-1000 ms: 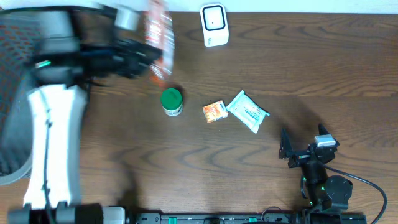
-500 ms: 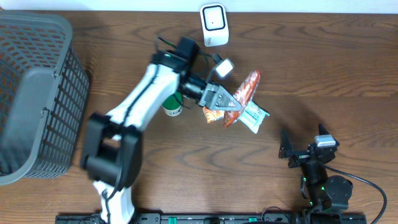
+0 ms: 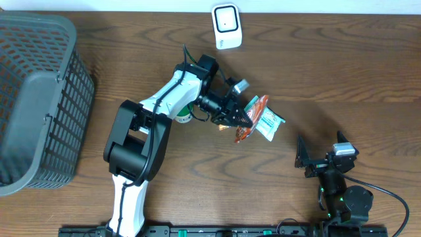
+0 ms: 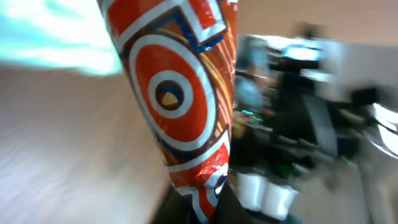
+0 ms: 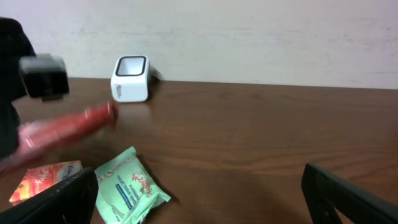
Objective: Scan the item barcode
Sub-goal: 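Lift the red bar out and carry it toward the scanner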
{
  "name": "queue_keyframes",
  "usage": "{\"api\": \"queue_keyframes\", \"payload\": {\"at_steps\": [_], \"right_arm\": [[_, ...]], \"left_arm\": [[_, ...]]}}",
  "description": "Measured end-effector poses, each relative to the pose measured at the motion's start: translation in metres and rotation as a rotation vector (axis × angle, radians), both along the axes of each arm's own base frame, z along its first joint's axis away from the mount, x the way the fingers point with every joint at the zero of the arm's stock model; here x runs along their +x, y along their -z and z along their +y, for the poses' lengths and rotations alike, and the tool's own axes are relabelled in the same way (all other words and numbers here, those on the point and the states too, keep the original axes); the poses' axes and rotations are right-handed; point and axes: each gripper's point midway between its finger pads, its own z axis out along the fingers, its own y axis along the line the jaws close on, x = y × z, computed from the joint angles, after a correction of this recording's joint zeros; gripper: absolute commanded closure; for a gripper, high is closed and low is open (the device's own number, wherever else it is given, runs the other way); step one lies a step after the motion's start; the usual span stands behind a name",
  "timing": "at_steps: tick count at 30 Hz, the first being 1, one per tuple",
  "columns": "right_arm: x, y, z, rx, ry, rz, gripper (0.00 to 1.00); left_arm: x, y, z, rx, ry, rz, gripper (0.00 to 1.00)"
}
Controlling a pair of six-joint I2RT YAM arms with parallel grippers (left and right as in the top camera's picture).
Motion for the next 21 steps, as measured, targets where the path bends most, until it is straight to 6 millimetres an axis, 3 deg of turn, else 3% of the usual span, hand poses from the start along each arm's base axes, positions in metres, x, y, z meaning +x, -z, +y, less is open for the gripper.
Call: {"api": "queue_keyframes", "payload": {"at_steps": [4, 9, 10, 11, 12, 16, 18, 21], "right_arm": [[0.0, 0.0, 0.0, 0.0, 0.0, 0.0, 0.01], [0.0, 0.0, 0.0, 0.0, 0.0, 0.0, 0.01], [0.0, 0.0, 0.0, 0.0, 0.0, 0.0, 0.01], [0.0, 0.0, 0.0, 0.0, 0.0, 0.0, 0.01], [0.0, 0.0, 0.0, 0.0, 0.0, 0.0, 0.01], [0.0, 0.0, 0.0, 0.0, 0.0, 0.0, 0.01], [0.0, 0.0, 0.0, 0.0, 0.0, 0.0, 0.01], [0.0, 0.0, 0.0, 0.0, 0.0, 0.0, 0.01]], "left_arm": [[0.014, 0.052, 0.019, 0.374, -0.09, -0.036, 0.92], [0.037, 0.085, 0.029, 0.646, -0.204, -0.165, 0.92], [0.039, 0.087, 0.027, 0.667, -0.215, -0.187, 0.86], [0.04, 0.089, 0.024, 0.685, -0.222, -0.21, 0.67], [0.039, 0.09, 0.02, 0.699, -0.219, -0.234, 0.56], [0.03, 0.097, 0.009, 0.775, -0.209, -0.308, 0.4], [0.027, 0.098, 0.007, 0.825, -0.206, -0.367, 0.26], [0.03, 0.084, 0.004, 0.866, -0.221, -0.479, 0.07]]}}
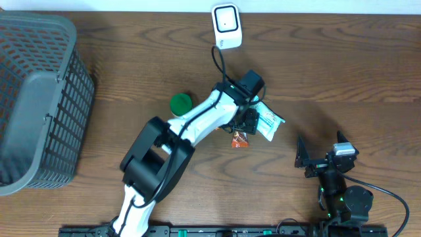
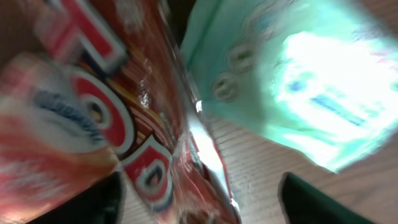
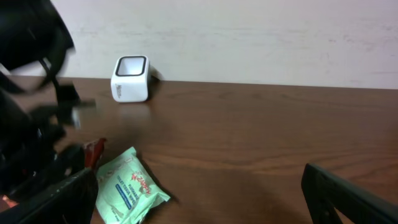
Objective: Scan the item barcode
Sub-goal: 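Lift the red bar out and carry it toward the scanner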
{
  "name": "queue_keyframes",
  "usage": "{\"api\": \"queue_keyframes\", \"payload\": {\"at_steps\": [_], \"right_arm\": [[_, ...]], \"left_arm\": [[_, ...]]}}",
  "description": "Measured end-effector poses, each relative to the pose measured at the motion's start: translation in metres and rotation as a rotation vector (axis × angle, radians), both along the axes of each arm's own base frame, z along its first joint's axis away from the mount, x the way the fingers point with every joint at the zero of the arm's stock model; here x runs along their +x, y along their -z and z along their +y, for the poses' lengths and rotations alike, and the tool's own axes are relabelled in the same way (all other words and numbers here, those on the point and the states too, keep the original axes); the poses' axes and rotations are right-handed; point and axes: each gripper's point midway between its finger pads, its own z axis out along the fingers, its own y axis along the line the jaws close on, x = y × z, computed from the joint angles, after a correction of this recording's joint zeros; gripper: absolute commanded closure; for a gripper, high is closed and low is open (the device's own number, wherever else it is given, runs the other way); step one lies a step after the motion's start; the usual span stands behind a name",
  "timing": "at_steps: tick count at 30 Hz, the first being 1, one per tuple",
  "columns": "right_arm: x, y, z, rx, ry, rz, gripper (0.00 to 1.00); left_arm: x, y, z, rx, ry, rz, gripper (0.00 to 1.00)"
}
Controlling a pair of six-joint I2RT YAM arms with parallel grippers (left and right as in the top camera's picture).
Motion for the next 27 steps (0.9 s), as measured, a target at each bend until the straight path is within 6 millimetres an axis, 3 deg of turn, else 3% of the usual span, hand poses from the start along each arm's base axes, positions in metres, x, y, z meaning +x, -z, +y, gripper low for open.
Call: {"api": "queue_keyframes", "payload": {"at_steps": [4, 7, 20, 27], "right_arm": [[0.0, 0.0, 0.0, 0.0, 0.0, 0.0, 0.01], [0.0, 0.0, 0.0, 0.0, 0.0, 0.0, 0.01], [0.0, 0.0, 0.0, 0.0, 0.0, 0.0, 0.01], [0.0, 0.0, 0.0, 0.0, 0.0, 0.0, 0.01]], "left_arm": [[0.019, -0.051, -0.004, -0.021, -0.019, -0.187, 0.04], [0.029, -0.07, 0.002, -0.028, -0.042, -0.248, 0.03], [0.055, -0.072, 0.018, -0.025, -0.105, -0.295, 0.01], [0.076, -0.078, 0.038, -0.038, -0.204, -0.298, 0.01]]}}
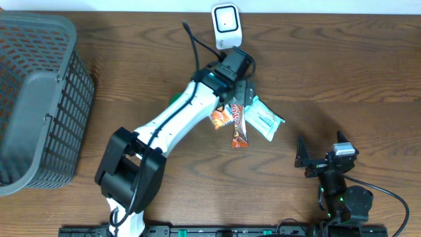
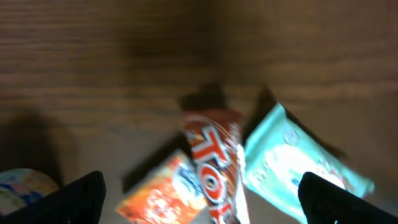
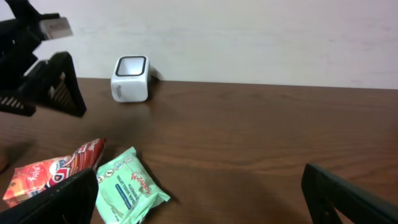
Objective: Scan the item barcode
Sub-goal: 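Lift the red bar out and carry it toward the scanner, then drop the red bar on the table beside the wipes pack, then lower the left gripper onto the red bar and grasp it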
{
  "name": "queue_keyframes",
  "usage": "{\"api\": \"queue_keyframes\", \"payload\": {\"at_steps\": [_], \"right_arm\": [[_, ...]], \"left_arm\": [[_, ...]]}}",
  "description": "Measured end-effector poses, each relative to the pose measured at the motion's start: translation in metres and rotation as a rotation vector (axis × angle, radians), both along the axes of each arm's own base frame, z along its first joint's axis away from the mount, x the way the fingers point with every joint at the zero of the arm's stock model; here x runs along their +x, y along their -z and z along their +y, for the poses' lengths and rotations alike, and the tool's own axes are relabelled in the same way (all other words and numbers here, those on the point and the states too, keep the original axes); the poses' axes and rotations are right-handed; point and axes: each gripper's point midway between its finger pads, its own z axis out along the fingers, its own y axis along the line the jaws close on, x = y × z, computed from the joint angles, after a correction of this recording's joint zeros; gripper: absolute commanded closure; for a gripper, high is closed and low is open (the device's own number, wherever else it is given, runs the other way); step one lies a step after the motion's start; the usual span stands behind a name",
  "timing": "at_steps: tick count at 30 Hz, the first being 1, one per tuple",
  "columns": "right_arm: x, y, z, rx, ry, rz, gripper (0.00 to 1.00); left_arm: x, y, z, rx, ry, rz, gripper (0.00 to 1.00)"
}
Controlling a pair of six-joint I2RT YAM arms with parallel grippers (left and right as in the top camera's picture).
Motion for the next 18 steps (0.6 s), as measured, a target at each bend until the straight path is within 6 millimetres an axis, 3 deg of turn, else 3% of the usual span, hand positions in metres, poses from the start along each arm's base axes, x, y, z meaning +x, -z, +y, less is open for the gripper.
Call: {"api": "queue_keyframes", "payload": {"at_steps": [5, 9, 12, 15, 18], "right_arm": [[0.0, 0.0, 0.0, 0.0, 0.0, 0.0, 0.01], [0.0, 0.0, 0.0, 0.0, 0.0, 0.0, 0.01], [0.0, 0.0, 0.0, 0.0, 0.0, 0.0, 0.01], [0.0, 0.0, 0.0, 0.0, 0.0, 0.0, 0.01], [0.0, 0.0, 0.0, 0.0, 0.0, 0.0, 0.01]], "left_arm": [[0.012, -0.002, 0.021, -0.002, -0.073, 0.014, 0.01], [0.021, -0.019, 0.017, -0.031, -0.087, -0.019, 0.0], [0.035, -0.046, 0.006, -0.077, -0.084, -0.081, 0.0], [0.053, -0.085, -0.016, -0.169, -0.013, -0.189, 0.0], [0.056, -0.116, -0.037, -0.261, 0.076, -0.238, 0.0]]}}
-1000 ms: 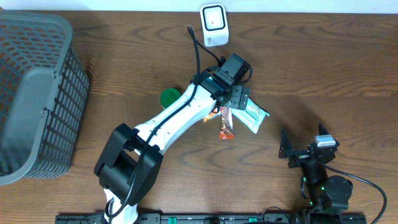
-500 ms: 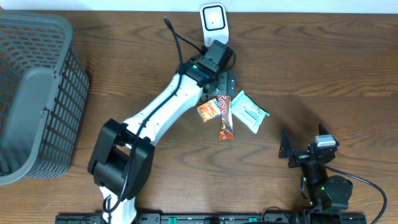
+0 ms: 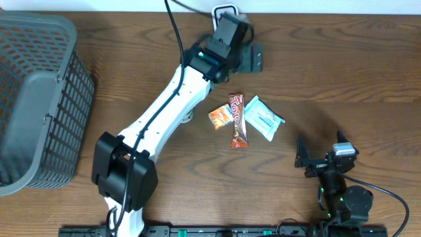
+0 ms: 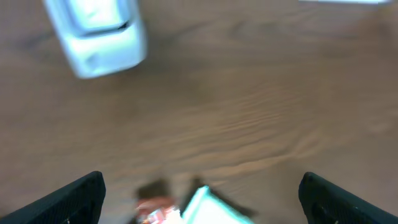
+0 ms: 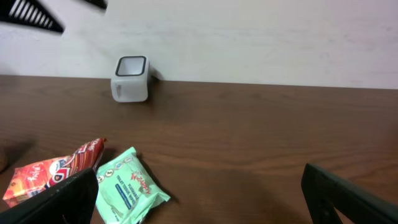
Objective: Scan the item barcode
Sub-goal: 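Lower the left gripper onto the red bar and grasp it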
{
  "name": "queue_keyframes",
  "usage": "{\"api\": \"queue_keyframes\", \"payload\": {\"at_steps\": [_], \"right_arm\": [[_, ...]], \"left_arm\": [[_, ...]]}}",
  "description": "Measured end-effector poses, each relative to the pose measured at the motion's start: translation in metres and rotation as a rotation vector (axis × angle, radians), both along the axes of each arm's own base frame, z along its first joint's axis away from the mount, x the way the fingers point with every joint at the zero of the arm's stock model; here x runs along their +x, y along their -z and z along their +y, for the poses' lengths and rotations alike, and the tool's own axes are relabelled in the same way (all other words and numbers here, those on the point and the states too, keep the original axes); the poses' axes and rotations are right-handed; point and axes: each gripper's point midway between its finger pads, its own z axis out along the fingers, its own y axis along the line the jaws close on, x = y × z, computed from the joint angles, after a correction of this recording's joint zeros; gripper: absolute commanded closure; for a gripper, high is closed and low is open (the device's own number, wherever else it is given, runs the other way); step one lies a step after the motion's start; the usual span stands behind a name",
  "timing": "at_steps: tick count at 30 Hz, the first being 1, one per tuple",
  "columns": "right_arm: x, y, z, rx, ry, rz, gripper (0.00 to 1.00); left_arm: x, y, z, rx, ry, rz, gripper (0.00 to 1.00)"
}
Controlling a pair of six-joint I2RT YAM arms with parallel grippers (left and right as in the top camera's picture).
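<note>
The red snack bar lies on the table between an orange pack and a green tissue pack. The right wrist view also shows the bar and the tissue pack. The white scanner stands at the far edge, partly covered by my left arm; it shows blurred in the left wrist view. My left gripper hangs open and empty just right of the scanner, well behind the packs. My right gripper rests open and empty at the near right.
A grey mesh basket fills the left side. A small round thing peeks out from under the left arm. The scanner stands before a pale wall. Bare wood lies to the right of the packs.
My left gripper, open just behind the packs, has moved back and up to beside the scanner. The bar and both packs lie where they were. The right arm is unmoved.
My left gripper first held the red bar raised over the packs. It was then low among the packs with the bar. After that the bar lay on the table and the gripper stood open behind it. Now the gripper is empty by the scanner.
</note>
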Motion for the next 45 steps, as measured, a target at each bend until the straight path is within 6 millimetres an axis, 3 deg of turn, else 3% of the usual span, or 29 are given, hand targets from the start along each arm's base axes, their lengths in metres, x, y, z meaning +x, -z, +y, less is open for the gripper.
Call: {"api": "queue_keyframes", "payload": {"at_steps": [3, 9, 21, 24, 33, 45], "right_arm": [[0.0, 0.0, 0.0, 0.0, 0.0, 0.0, 0.01], [0.0, 0.0, 0.0, 0.0, 0.0, 0.0, 0.01], [0.0, 0.0, 0.0, 0.0, 0.0, 0.0, 0.01], [0.0, 0.0, 0.0, 0.0, 0.0, 0.0, 0.01], [0.0, 0.0, 0.0, 0.0, 0.0, 0.0, 0.01], [0.0, 0.0, 0.0, 0.0, 0.0, 0.0, 0.01]], "left_arm": [[-0.007, -0.007, -0.011, -0.037, 0.069, 0.005, 0.0], [-0.031, 0.009, -0.011, -0.012, 0.129, 0.111, 0.02], [-0.052, 0.016, -0.018, -0.066, 0.163, 0.231, 0.02], [-0.054, 0.026, -0.016, -0.073, 0.108, 0.295, 0.02], [-0.043, 0.088, -0.001, -0.043, -0.188, 0.485, 0.02], [-0.039, 0.136, 0.004, -0.015, -0.328, 0.584, 0.02]]}}
